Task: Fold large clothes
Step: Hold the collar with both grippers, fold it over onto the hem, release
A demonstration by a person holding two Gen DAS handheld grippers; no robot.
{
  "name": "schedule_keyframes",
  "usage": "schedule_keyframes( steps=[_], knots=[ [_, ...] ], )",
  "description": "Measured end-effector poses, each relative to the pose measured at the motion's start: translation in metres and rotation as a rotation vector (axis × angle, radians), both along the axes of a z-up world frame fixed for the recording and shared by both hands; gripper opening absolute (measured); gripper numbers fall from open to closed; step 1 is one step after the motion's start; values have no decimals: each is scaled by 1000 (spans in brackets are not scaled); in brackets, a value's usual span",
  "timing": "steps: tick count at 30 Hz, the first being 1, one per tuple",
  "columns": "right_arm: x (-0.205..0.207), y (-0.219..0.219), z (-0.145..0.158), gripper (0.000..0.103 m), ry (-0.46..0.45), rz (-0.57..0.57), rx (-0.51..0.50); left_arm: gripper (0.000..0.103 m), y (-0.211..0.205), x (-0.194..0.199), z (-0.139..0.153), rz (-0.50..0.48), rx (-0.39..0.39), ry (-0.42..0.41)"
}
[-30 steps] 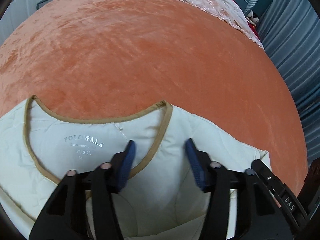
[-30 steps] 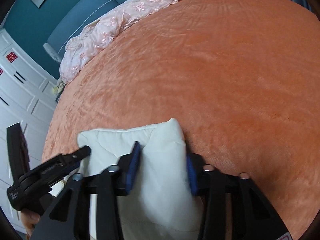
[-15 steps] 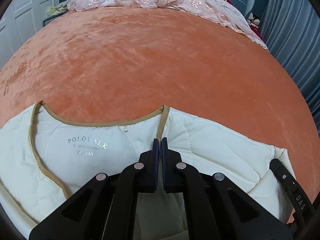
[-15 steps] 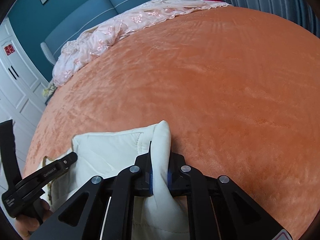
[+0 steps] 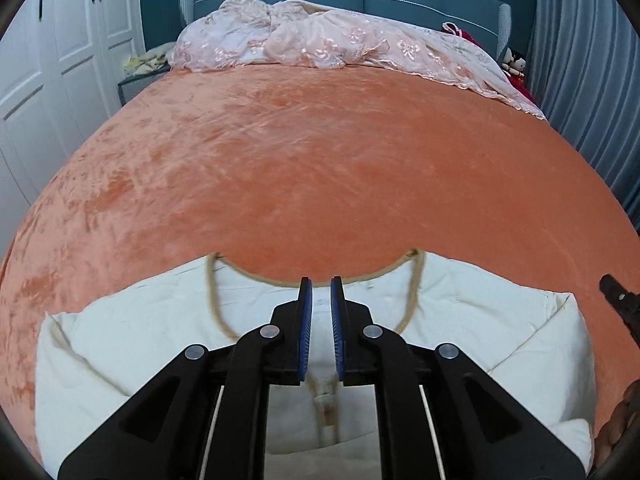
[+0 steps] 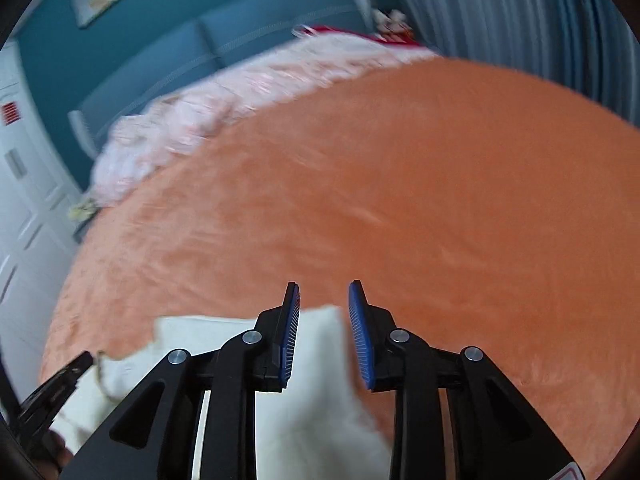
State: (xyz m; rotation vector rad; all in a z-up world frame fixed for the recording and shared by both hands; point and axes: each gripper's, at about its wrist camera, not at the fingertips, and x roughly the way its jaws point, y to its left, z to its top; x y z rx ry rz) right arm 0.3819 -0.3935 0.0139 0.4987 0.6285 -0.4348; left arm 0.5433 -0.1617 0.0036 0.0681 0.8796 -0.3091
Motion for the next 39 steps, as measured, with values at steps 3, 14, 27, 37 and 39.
schedule_keyframes(
  steps=[3,14,27,37,39],
  knots=[
    [26,50,14,27,34,242,12,10,43,13,-5,13,-29,104],
    [55,154,80,21,93,552,-105,10,64,4,-34,-56,23,169],
    [115,158,-76,0,323,636,116,9,44,13,-61,-119,-14,174],
    [118,134,-86,0,258,505,72,9,49,20,-68,-32,22,95],
    [117,134,-88,0,245,504,64,9,48,18,-71,-25,34,68]
  ],
)
